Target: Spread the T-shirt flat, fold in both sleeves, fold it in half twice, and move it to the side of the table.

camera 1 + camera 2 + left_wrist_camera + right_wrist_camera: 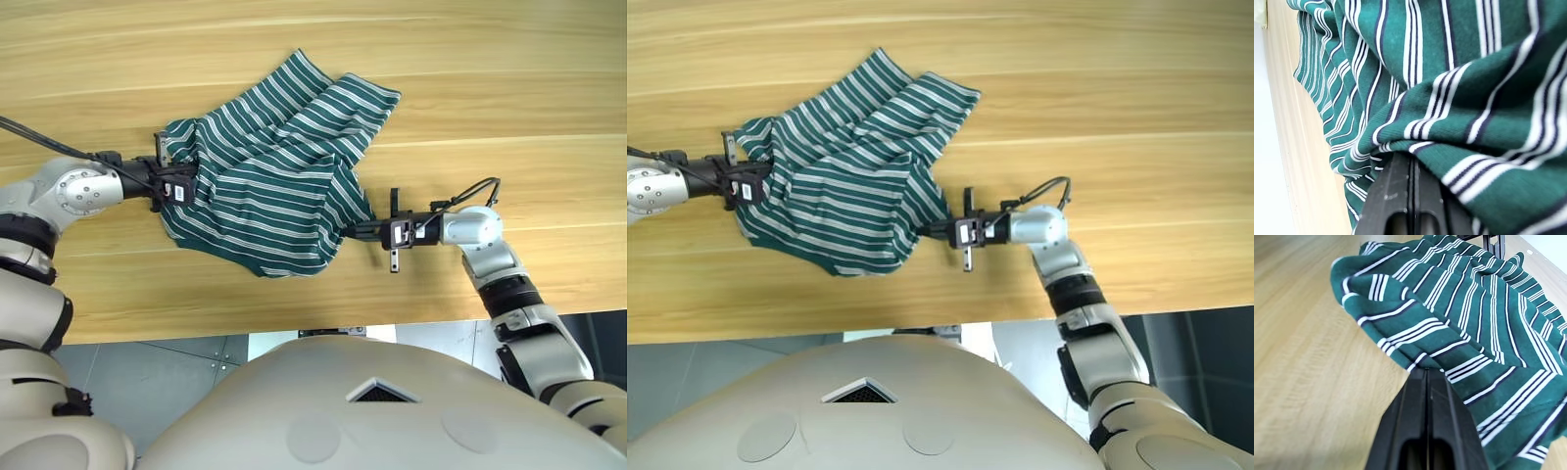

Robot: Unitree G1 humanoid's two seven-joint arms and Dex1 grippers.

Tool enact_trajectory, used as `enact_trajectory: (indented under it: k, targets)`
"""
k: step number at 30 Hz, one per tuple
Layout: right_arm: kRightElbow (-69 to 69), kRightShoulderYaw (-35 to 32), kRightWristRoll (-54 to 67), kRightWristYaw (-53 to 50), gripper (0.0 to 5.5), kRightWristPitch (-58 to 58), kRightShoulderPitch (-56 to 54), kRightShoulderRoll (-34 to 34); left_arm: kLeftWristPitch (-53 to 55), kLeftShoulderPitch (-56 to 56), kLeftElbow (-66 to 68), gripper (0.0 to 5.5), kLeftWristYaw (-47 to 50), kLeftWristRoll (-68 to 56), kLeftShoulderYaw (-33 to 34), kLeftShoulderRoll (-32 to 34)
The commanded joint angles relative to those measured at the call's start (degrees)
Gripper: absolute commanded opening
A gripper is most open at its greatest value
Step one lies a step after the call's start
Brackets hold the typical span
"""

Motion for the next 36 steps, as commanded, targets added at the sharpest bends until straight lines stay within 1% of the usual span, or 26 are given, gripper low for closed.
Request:
enact_trajectory:
  k: [1,6,10,13,16,21,24,29,33,36]
  targets:
    - [6.7,2.9,-6.9,-4.4,0.02,0.1,-2.7,-1.4,3.6,12.7,2.1,0.00,-7.5,14.8,-11.5,-5.3]
    - [10.7,3.9,-8.1,-7.7,0.02,-1.1,-3.0,-3.7,3.4,13.0,1.3,0.00,-8.0,13.9,-11.1,-5.2]
    - [18.1,2.3,-8.9,-12.2,0.02,-1.6,-4.4,-8.1,-2.6,14.4,-5.5,0.00,-14.1,0.9,-6.9,-2.0]
    - [20.5,1.1,-7.2,-13.6,0.02,-2.9,-3.8,-11.8,-3.7,15.3,-11.3,0.00,-18.5,-8.9,-5.4,0.3]
    - [20.7,-0.5,-5.3,-14.0,0.02,-4.3,-2.5,-15.6,-3.5,17.1,-16.7,0.00,-22.9,-17.0,-4.0,1.8]
    - [16.7,-4.1,-2.0,-14.4,0.02,-5.3,1.0,-21.3,-0.4,22.6,-30.4,0.00,-28.4,-28.0,-0.7,4.1]
    - [14.2,-5.5,-0.9,-15.0,0.02,-5.4,3.6,-23.2,1.5,24.5,-33.6,0.00,-30.3,-29.6,1.7,4.0]
    - [9.6,-9.2,1.3,-16.9,0.02,-5.8,12.4,-27.4,3.1,26.1,-32.3,0.00,-29.8,-25.6,6.7,3.7]
    - [5.8,-10.6,2.1,-17.9,0.02,-4.7,16.9,-28.1,3.3,25.6,-27.7,0.00,-27.3,-19.6,10.8,3.6]
    - [5.4,-11.2,2.1,-18.9,0.02,-4.1,19.3,-28.1,3.0,25.3,-25.9,0.00,-26.7,-17.9,13.0,3.5]
